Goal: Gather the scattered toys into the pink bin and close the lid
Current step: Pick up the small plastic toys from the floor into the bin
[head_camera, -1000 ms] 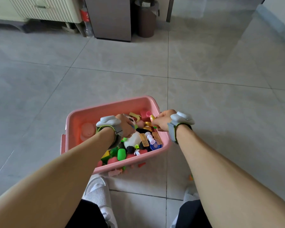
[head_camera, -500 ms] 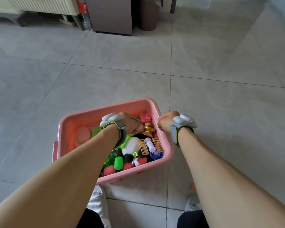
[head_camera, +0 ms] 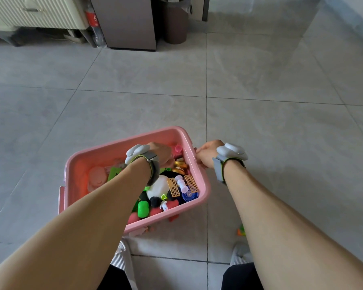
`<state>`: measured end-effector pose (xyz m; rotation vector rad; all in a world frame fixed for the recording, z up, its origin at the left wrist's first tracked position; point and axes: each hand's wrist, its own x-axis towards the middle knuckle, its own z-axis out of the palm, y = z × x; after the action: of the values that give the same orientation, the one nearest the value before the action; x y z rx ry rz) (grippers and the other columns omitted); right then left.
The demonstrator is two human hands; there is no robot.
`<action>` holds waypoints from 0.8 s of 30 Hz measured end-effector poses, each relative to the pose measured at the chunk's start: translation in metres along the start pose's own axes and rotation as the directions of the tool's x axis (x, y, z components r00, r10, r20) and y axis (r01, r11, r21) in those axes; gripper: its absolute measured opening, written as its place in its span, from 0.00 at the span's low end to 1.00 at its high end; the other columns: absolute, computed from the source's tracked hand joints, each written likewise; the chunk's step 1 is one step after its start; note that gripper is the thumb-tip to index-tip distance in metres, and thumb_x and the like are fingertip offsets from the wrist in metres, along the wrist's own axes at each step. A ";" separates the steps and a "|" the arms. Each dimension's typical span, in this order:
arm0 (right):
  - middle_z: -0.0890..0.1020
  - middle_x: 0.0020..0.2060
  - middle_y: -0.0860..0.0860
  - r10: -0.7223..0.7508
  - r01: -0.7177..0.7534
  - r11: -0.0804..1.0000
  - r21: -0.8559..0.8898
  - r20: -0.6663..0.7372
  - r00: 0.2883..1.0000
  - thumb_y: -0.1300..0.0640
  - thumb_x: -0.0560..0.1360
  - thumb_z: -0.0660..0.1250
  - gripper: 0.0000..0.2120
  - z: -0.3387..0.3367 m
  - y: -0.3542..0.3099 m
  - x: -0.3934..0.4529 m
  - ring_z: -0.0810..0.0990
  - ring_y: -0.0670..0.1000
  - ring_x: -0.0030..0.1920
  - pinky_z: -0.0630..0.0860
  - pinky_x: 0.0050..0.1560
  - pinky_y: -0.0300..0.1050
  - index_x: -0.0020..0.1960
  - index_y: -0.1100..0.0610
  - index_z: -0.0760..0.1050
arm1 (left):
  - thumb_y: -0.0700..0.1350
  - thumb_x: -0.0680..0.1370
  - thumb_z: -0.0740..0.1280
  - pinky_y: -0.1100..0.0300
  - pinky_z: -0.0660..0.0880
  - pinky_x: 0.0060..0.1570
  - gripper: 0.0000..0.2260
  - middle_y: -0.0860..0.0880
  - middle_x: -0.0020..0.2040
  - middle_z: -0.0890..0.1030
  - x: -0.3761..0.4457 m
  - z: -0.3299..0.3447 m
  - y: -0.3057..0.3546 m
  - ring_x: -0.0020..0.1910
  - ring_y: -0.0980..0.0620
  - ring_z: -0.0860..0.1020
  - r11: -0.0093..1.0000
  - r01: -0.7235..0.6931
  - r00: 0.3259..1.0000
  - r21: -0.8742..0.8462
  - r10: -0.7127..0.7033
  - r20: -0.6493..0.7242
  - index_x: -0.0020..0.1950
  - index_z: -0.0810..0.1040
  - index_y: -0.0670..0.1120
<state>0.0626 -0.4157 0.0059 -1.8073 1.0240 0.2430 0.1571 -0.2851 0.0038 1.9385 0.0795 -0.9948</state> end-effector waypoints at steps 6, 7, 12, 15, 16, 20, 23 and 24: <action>0.80 0.41 0.53 -0.091 0.086 0.991 -0.104 -0.034 0.995 0.64 0.72 0.65 0.08 -0.006 -0.001 -0.029 0.79 0.54 0.43 0.79 0.54 0.48 0.48 0.58 0.81 | 0.36 0.78 0.64 0.59 0.78 0.36 0.07 0.45 0.40 0.79 -0.027 -0.004 0.003 0.33 0.51 0.78 0.942 -0.087 0.995 0.323 0.068 0.069 0.53 0.81 0.39; 0.81 0.41 0.52 -0.110 0.103 0.985 -0.138 -0.046 0.993 0.62 0.72 0.65 0.07 -0.007 0.000 -0.038 0.81 0.54 0.44 0.80 0.53 0.48 0.44 0.54 0.80 | 0.37 0.77 0.65 0.56 0.79 0.41 0.08 0.45 0.42 0.80 -0.031 -0.003 0.001 0.36 0.49 0.78 0.888 -0.175 0.984 0.425 0.153 0.087 0.53 0.82 0.40; 0.83 0.45 0.51 -0.167 0.147 0.940 -0.309 -0.040 0.985 0.54 0.73 0.67 0.06 -0.018 0.011 -0.098 0.80 0.53 0.43 0.76 0.45 0.41 0.48 0.52 0.80 | 0.51 0.70 0.67 0.51 0.81 0.47 0.04 0.56 0.39 0.83 -0.073 0.008 -0.009 0.39 0.52 0.81 0.551 -0.397 0.906 0.734 0.364 0.217 0.38 0.81 0.58; 0.83 0.49 0.51 -0.142 0.099 0.917 -0.385 -0.086 0.986 0.56 0.73 0.64 0.11 -0.020 0.026 -0.132 0.81 0.56 0.50 0.76 0.49 0.43 0.54 0.53 0.80 | 0.59 0.65 0.65 0.55 0.79 0.47 0.03 0.61 0.36 0.82 -0.094 0.019 -0.018 0.38 0.56 0.80 0.459 -0.415 0.888 0.786 0.391 0.240 0.32 0.78 0.64; 0.82 0.50 0.51 -0.121 0.073 0.921 -0.383 -0.103 0.987 0.56 0.73 0.63 0.12 -0.021 0.035 -0.142 0.80 0.56 0.51 0.76 0.51 0.43 0.55 0.53 0.79 | 0.58 0.63 0.64 0.55 0.79 0.47 0.03 0.61 0.34 0.82 -0.105 0.023 -0.021 0.38 0.56 0.80 0.467 -0.435 0.883 0.770 0.390 0.262 0.32 0.78 0.66; 0.82 0.52 0.49 -0.024 -0.041 0.925 -0.377 -0.166 0.986 0.55 0.71 0.62 0.14 -0.024 0.082 -0.174 0.80 0.53 0.49 0.74 0.47 0.39 0.54 0.45 0.78 | 0.58 0.60 0.64 0.53 0.81 0.45 0.05 0.60 0.29 0.80 -0.135 0.042 -0.044 0.37 0.53 0.82 0.521 -0.522 0.850 0.676 0.386 0.358 0.30 0.79 0.62; 0.81 0.45 0.48 0.055 -0.113 0.934 -0.339 -0.177 0.983 0.57 0.72 0.62 0.14 -0.031 0.121 -0.202 0.79 0.52 0.43 0.72 0.41 0.38 0.54 0.47 0.78 | 0.61 0.59 0.65 0.52 0.80 0.47 0.06 0.60 0.30 0.81 -0.149 0.060 -0.071 0.40 0.52 0.82 0.511 -0.548 0.836 0.663 0.366 0.409 0.33 0.79 0.66; 0.80 0.43 0.48 0.072 -0.124 0.938 -0.324 -0.169 0.983 0.59 0.72 0.62 0.14 -0.032 0.126 -0.203 0.79 0.52 0.40 0.72 0.37 0.36 0.55 0.49 0.78 | 0.63 0.58 0.63 0.52 0.78 0.49 0.09 0.61 0.32 0.81 -0.147 0.062 -0.077 0.45 0.51 0.81 0.504 -0.543 0.839 0.672 0.363 0.406 0.36 0.77 0.69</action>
<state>-0.1649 -0.3517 0.0539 -2.1086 1.2438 0.3598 -0.0119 -0.2402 0.0331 2.3791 -1.1330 -0.9192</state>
